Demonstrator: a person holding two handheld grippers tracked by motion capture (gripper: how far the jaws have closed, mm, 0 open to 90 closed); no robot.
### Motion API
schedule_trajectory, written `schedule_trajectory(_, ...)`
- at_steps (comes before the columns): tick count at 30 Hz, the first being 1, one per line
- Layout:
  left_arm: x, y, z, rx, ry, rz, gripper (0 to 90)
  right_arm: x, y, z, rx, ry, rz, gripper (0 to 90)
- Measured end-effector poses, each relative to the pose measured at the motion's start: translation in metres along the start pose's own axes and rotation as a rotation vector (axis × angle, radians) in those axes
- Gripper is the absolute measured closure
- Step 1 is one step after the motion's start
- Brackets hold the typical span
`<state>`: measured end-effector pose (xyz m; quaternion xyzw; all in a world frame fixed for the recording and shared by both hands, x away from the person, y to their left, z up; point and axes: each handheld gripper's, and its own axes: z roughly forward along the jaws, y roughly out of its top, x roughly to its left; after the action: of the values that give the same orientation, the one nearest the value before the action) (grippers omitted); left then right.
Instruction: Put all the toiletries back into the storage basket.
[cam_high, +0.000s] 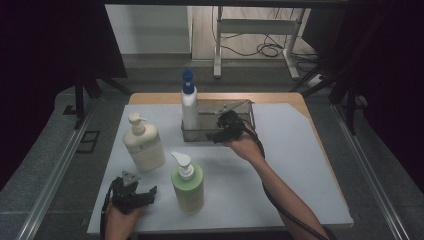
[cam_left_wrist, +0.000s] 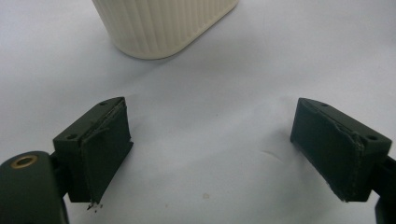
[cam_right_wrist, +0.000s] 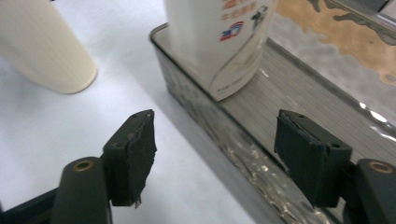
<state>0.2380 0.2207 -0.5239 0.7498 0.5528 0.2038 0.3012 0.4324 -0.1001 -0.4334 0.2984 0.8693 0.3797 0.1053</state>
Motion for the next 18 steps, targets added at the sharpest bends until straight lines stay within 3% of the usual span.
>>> schedule_trajectory(18,0.000,0.000,0.000,0.001,0.001,0.001,11.8,0.025,-0.026,-0.023,-0.053,0.065,-0.056,8.7)
